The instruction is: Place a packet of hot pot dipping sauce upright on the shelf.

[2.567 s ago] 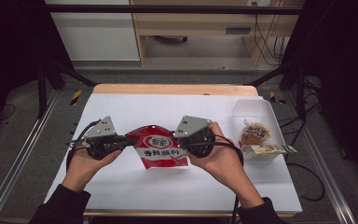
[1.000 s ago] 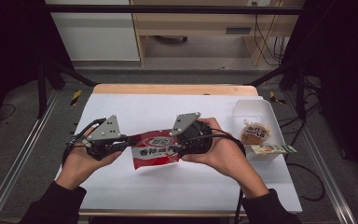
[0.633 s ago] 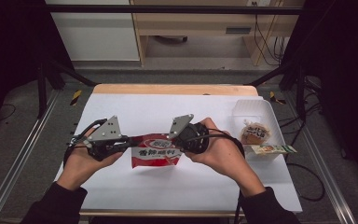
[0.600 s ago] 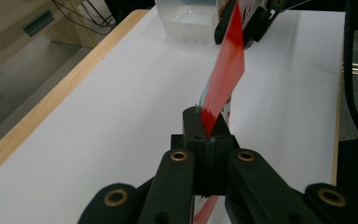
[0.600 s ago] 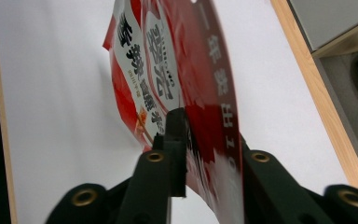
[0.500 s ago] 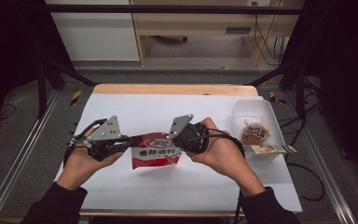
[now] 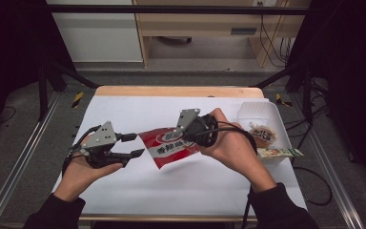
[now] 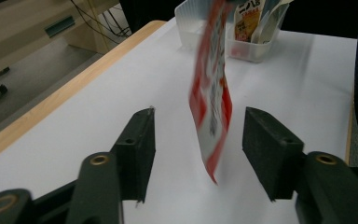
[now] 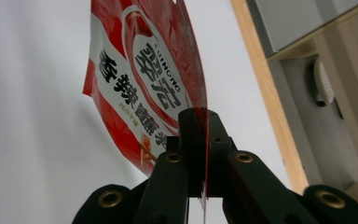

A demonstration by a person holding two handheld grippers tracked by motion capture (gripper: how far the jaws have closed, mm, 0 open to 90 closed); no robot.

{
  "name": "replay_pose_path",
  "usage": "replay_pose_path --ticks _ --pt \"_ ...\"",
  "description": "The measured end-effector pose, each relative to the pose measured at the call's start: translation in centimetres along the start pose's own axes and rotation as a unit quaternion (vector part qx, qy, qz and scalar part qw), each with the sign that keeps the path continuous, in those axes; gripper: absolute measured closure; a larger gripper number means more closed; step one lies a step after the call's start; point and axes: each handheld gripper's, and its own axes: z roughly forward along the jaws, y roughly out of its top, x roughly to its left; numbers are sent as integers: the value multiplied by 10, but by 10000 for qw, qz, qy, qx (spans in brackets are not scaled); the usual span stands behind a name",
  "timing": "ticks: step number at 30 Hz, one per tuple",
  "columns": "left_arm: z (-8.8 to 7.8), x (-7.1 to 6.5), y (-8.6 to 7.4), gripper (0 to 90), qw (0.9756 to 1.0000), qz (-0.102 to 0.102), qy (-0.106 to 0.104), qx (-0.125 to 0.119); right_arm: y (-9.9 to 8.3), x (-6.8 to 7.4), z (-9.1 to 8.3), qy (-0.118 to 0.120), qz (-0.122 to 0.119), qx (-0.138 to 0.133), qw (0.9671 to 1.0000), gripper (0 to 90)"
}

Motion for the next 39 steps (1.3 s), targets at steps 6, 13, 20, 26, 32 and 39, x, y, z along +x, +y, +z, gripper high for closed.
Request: replay_pose_path --ticks 6,13,20,26,32,39 --pt "0 -6 -36 294 9993 -229 229 169 -14 -16 -13 -290 205 -108 9993 897" --pt "3 -7 -75 182 9971 -571 454 201 -27 -27 -26 -483 369 -129 9981 898" --pt "-2 -6 -102 134 9940 -873 642 173 -39 -43 -40 -605 534 -251 9964 897" --pt "-4 -3 -114 93 9913 -1031 815 50 -47 -55 -47 -645 765 -382 9942 898" --pt "0 -5 -120 82 9911 -1042 820 120 -52 -67 -46 -681 891 -430 9928 897" --pt "1 -9 -121 82 9915 -937 871 216 -56 -78 -51 -820 1032 -565 9897 898"
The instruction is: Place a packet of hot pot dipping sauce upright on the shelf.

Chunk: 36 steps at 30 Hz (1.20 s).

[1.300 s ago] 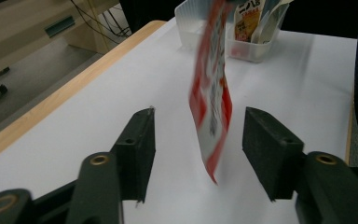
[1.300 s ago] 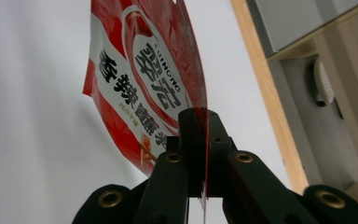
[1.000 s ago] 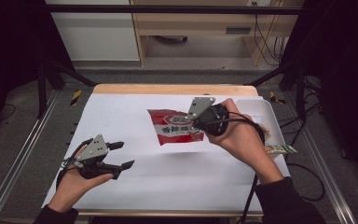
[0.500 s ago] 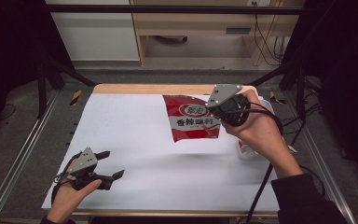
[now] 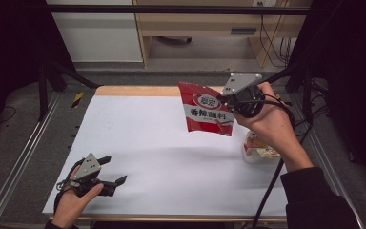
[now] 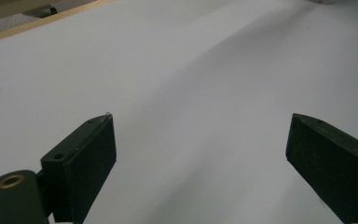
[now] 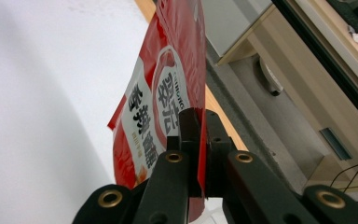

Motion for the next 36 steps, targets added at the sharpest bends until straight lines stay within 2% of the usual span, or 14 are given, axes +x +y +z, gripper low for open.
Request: replay_pose_path --ticks 9,19,26,29,36 --pt "1 -1 0 82 10000 72 9 63 0 -14 1 -70 -19 91 9999 900" --pt "1 -1 0 82 9999 100 8 81 -4 -30 13 -174 91 39 9998 900" --pt "2 -2 0 82 9998 141 4 114 -10 -40 22 -328 228 72 9992 900" --pt "4 -4 0 82 9998 156 32 125 -16 -44 30 -394 200 272 9987 900" --pt "7 -7 0 82 9995 260 -8 197 -35 -55 39 -600 541 336 9962 900"
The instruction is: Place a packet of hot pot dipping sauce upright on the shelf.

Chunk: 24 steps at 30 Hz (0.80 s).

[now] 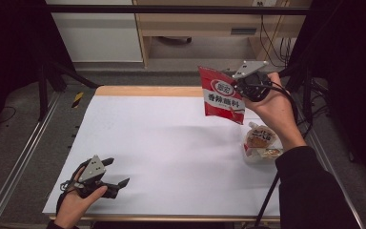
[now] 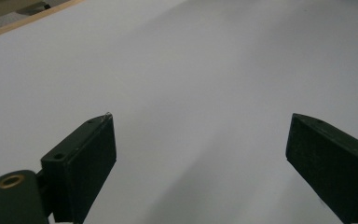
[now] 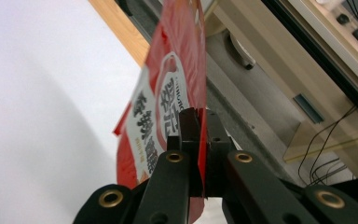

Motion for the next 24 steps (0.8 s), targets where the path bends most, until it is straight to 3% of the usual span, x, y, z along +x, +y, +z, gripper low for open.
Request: replay_pose_path --ticks 13,20,24 --pt "0 -2 0 82 10000 52 -14 17 -47 -33 -18 -514 821 96 9953 900" --pt "0 -2 0 82 10000 37 -12 21 -73 -50 -31 -696 1126 141 9911 900" --pt "0 -2 0 82 10000 38 -11 19 -80 -53 -35 -741 1198 185 9899 900"
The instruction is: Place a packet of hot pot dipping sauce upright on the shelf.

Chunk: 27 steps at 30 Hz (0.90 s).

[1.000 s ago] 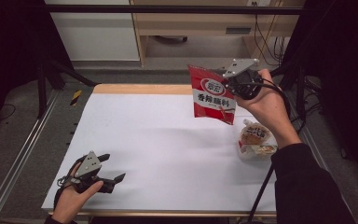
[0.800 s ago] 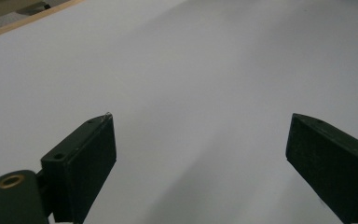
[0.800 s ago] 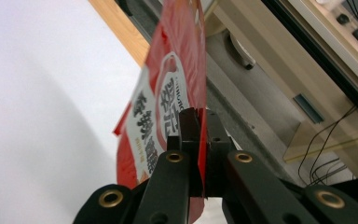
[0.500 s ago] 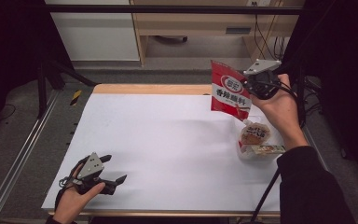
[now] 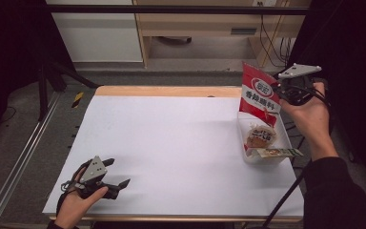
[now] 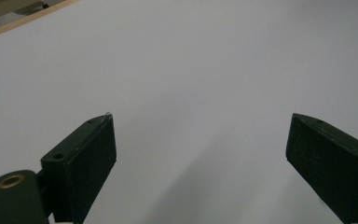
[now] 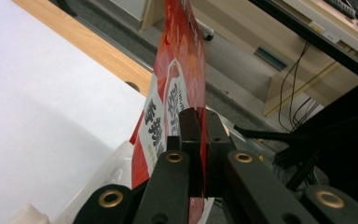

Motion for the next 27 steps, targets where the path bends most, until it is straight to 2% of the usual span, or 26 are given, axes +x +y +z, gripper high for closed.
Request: replay_pose_path --ticks 10,19,23,27 --pt "0 0 0 82 10000 35 -42 37 -16 1 13 -11 117 156 9998 900" --pt "1 -2 0 82 10000 40 -64 34 -35 9 28 116 336 215 9991 900" --pt "2 -2 0 82 9999 61 -79 54 -44 7 27 106 538 155 9984 900" --pt "2 -2 0 82 9999 74 -77 66 -53 2 24 95 603 171 9980 899"
